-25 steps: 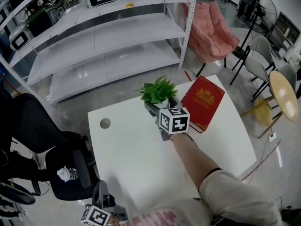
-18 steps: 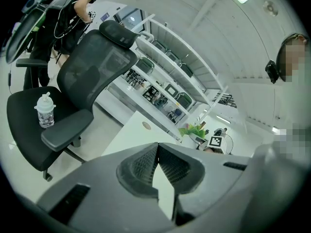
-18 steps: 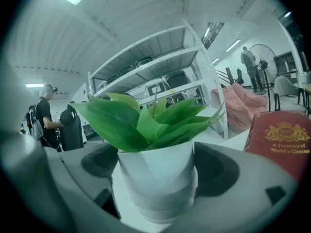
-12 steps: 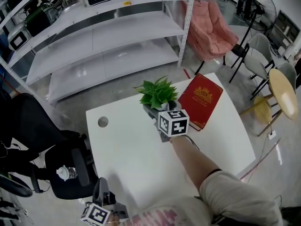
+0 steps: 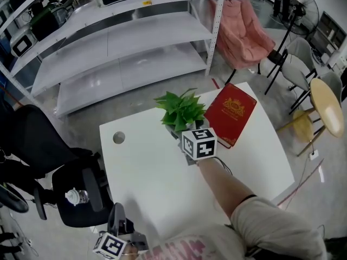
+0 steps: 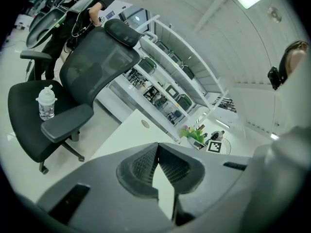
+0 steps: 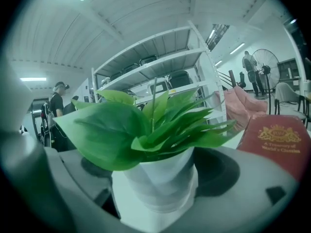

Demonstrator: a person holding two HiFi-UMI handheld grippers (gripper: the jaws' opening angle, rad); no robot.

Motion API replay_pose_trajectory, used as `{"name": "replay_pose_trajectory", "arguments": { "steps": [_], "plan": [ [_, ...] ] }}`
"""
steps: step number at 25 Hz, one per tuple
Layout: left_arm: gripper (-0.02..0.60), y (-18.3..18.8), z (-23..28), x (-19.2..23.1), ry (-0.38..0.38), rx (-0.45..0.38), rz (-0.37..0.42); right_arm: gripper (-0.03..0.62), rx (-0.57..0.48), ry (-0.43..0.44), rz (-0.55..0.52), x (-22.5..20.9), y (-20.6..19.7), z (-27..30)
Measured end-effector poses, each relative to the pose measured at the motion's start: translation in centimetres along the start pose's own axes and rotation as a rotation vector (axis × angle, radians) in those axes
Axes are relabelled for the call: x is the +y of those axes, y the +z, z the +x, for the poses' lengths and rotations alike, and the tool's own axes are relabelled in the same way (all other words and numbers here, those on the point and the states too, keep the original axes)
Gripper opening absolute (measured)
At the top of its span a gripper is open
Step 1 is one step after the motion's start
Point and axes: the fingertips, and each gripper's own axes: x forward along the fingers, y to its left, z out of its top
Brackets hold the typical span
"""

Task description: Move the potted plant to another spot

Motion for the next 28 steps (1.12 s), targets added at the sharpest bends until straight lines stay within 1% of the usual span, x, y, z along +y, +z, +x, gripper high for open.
{"name": "replay_pose_trajectory", "arguments": {
  "steps": [6, 9, 10, 12, 17, 23, 28],
  "plan": [
    [0.002, 0.0, -0.4, -0.3, 0.005, -0.007, 0.008, 0.5, 0.013, -0.005, -0.007, -0.1, -0.5, -0.4],
    [0.003, -0.4, -1.1, 1.9, 0.039, -0.015, 0.022, 0.5, 0.024, -0.003, -0.017, 0.0, -0.7, -0.6],
    [0.002, -0.5, -1.2, 2.1, 0.037, -0.015, 0.022, 0.5, 0.027, -0.003, -0.017, 0.0, -0.7, -0.6],
    [0.002, -0.5, -1.2, 1.4, 0.019, -0.019, 0.017, 0.5, 0.028, -0.002, -0.013, 0.0, -0.8, -0.8],
    [0.002, -0.3, -1.3, -0.7, 0.02, -0.019, 0.01, 0.5, 0.029, -0.001, -0.018, 0.0, -1.0, -1.1],
    [0.002, -0.8, -1.6, -0.4, 0.032, -0.021, 0.01, 0.5, 0.033, -0.009, -0.016, -0.2, -1.3, -1.3],
    [0.002, -0.9, -1.4, -1.1, 0.037, -0.024, 0.01, 0.5, 0.043, -0.01, -0.023, -0.7, -1.5, -1.5]
  ]
}}
